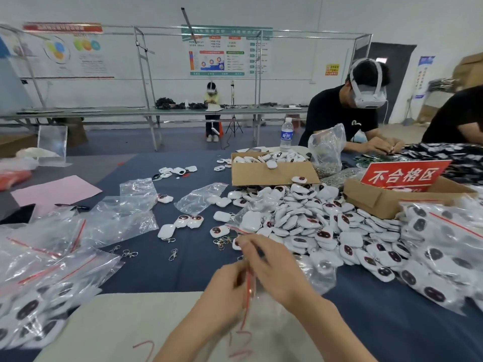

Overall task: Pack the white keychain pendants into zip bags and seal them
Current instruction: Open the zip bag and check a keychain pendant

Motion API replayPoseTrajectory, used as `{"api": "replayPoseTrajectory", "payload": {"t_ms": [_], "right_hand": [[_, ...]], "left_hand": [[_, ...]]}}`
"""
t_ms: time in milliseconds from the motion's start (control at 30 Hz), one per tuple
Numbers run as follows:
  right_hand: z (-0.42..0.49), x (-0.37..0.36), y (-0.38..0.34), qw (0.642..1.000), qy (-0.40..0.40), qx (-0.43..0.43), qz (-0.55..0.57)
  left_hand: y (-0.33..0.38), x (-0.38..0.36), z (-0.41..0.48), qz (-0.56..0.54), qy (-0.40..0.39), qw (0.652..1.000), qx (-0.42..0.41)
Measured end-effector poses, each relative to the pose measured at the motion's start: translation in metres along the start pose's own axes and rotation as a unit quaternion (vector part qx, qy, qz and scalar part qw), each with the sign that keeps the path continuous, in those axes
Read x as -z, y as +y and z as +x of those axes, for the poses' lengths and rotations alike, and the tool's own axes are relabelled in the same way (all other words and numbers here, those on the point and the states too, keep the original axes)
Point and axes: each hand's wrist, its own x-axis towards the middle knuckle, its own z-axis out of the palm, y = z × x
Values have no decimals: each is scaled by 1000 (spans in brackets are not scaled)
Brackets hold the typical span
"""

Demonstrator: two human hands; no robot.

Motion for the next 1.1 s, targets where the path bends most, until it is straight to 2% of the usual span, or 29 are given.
{"api": "replayPoseTrajectory", "payload": {"t_ms": [67,167,200,333,400,533,600,700,833,933,1000,1100], "right_hand": [[9,-10,25,997,-16,-37,-59],[14,-28,41,983,-49,-49,-168],[16,-31,44,980,-57,-55,-183],[31,-28,44,976,-72,-67,-193],[37,-18,39,969,-103,-63,-215],[41,12,33,946,-187,-87,-248],[41,30,29,950,-182,-92,-235],[42,37,25,954,-177,-86,-226],[41,16,34,946,-198,-107,-233],[44,4,37,973,-128,-81,-175],[44,-7,36,993,-62,-33,-97],[42,-26,31,995,-39,-7,88]], "left_hand": [[-12,2,6,59,46,997,22],[-41,14,7,221,54,972,64],[-46,19,5,235,67,968,64],[-56,35,31,106,148,982,54],[-56,33,54,135,123,982,39],[-49,16,96,226,7,974,23],[-47,8,107,271,-32,962,22],[-48,2,112,278,-23,959,36],[-49,11,101,179,21,982,54],[-49,19,80,28,74,996,35],[-50,23,63,-83,88,993,-5],[-47,19,44,-213,87,973,-30]]}}
